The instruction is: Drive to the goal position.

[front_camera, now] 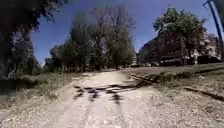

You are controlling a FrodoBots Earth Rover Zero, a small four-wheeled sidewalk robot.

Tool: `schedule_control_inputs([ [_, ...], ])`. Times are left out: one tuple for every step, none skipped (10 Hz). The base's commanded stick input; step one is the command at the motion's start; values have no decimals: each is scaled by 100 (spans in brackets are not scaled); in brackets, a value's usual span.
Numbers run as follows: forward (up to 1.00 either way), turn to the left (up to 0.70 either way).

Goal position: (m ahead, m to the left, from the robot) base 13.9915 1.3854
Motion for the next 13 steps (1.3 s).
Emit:
schedule_control_inputs([
  [85, 0],
  [85, 0],
  [85, 0],
  [85, 0],
  [85, 0],
  [85, 0],
  [85, 0],
  [85, 0],
  [85, 0],
  [85, 0],
  [85, 0],
  [85, 0],
  [85, 0],
])
